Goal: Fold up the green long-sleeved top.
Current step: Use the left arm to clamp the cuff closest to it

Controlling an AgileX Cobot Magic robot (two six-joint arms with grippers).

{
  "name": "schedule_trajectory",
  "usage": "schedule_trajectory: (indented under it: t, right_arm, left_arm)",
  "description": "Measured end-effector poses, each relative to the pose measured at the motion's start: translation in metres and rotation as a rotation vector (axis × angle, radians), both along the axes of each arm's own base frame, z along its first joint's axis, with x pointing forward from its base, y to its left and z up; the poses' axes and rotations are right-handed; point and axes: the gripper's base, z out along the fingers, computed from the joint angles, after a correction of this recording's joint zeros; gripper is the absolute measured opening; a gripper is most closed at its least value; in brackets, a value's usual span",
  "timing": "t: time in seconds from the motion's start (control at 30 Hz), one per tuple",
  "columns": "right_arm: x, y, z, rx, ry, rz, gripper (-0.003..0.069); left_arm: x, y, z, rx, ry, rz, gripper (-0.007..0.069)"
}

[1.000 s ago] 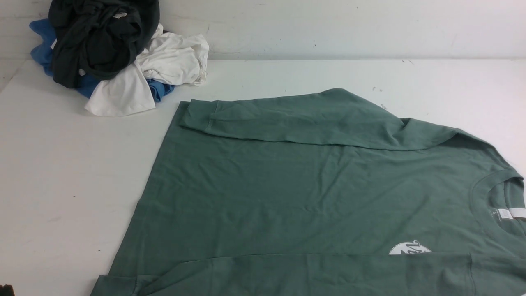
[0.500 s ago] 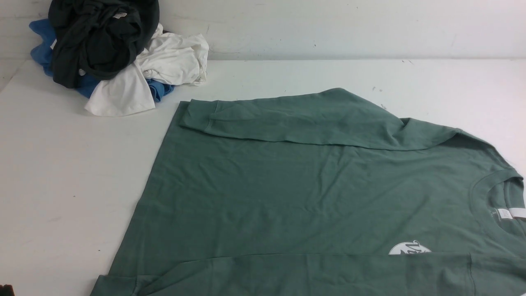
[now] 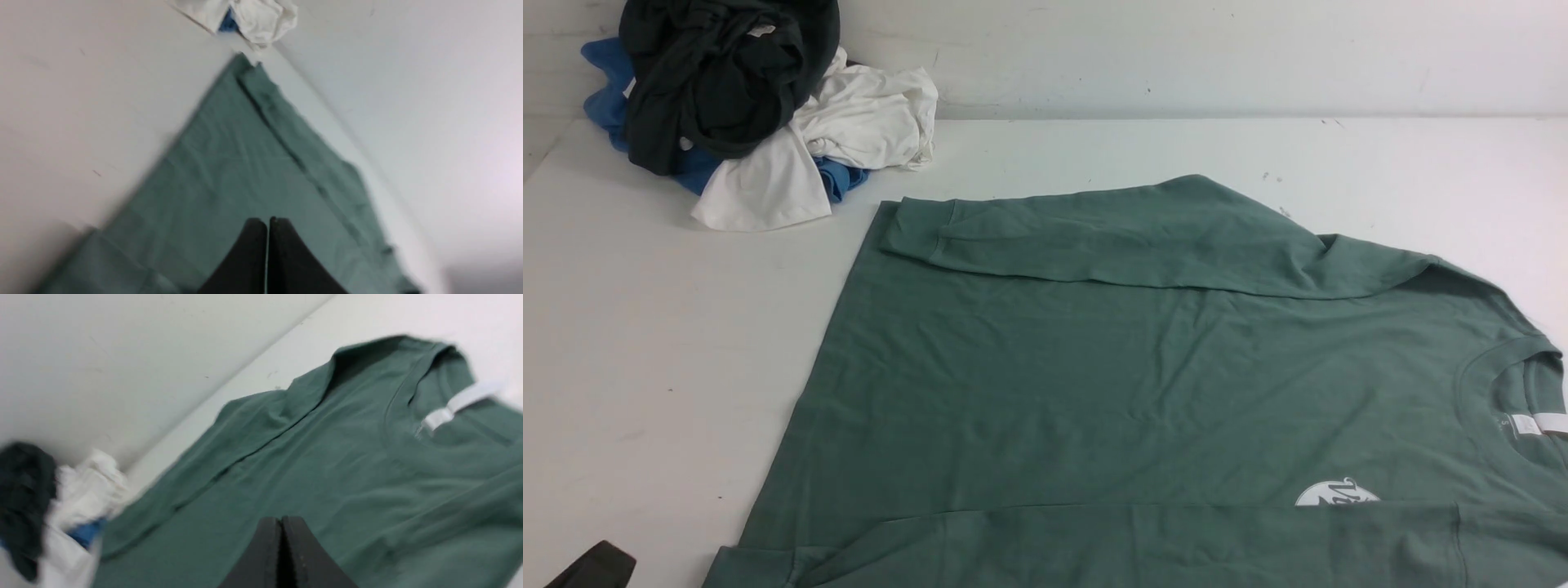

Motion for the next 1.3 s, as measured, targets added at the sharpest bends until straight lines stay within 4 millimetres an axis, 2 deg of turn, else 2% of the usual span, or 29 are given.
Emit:
schedule_trajectory:
  t: [0.1,0.17,0.43,0.5,0.53,0.6,0.63,0.67,0.7,0.73,0.83,0.93,0.97,1.03,1.17,1.3]
  right_arm:
    - [0.000,0.004,0.003,0.243,-0.010,0.006,-0.0015]
    - [0.000,0.004,0.004,0.271,-0.014,0.007,-0.0015]
    - [0.000,0.003,0.004,0.150,-0.032,0.016,-0.0015]
    - [0.000,0.003,0.004,0.125,-0.034,0.020,-0.0015]
    - [0.000,0.004,0.006,0.051,-0.035,0.039,-0.0015]
    - [-0.002,0.006,0.016,-0.038,-0.056,0.066,-0.0015]
    - [-0.002,0.006,0.017,-0.050,-0.062,0.069,-0.0015]
    - [-0.004,0.006,0.036,-0.170,-0.117,0.078,-0.0015]
    - [-0.005,0.005,0.042,-0.188,-0.133,0.077,-0.0015]
    - [-0.005,0.005,0.059,-0.285,-0.157,0.077,-0.0015]
    - [0.007,0.003,0.105,-0.526,-0.151,0.089,-0.0015]
    - [0.028,0.003,0.142,-0.713,-0.066,0.163,-0.0015]
    - [0.029,0.003,0.144,-0.717,-0.057,0.172,-0.0015]
    - [0.050,0.008,0.163,-0.761,0.047,0.297,-0.0015]
    - [0.076,0.026,0.167,-0.760,0.231,0.578,-0.0015]
    - [0.088,0.047,0.145,-0.766,0.467,0.884,-0.0015]
  left_arm:
    - [0.000,-0.002,0.004,-0.164,-0.007,-0.003,-0.0007]
    - [0.000,-0.002,0.004,-0.159,-0.014,-0.004,-0.0007]
    - [0.000,-0.002,0.006,-0.156,-0.034,-0.008,-0.0007]
    - [0.000,-0.003,0.009,-0.112,-0.047,-0.021,-0.0007]
    - [-0.003,-0.005,0.023,0.016,-0.107,-0.058,-0.0007]
    - [-0.007,-0.006,0.041,0.157,-0.186,-0.081,-0.0007]
    - [-0.007,-0.006,0.043,0.174,-0.197,-0.081,-0.0007]
    - [-0.011,-0.008,0.063,0.320,-0.267,-0.104,-0.0007]
    - [-0.012,-0.009,0.068,0.350,-0.279,-0.107,-0.0007]
    - [-0.011,-0.011,0.081,0.444,-0.285,-0.141,-0.0007]
    - [0.007,-0.017,0.110,0.632,-0.167,-0.293,-0.0007]
    - [0.032,-0.019,0.130,0.804,0.029,-0.491,-0.0007]
    - [0.034,-0.018,0.131,0.816,0.045,-0.506,-0.0007]
    - [0.057,-0.014,0.143,0.933,0.237,-0.667,-0.0007]
    - [0.091,-0.005,0.142,1.051,0.487,-0.801,-0.0003]
    - [0.119,-0.007,0.109,1.070,0.717,-0.864,0.0046]
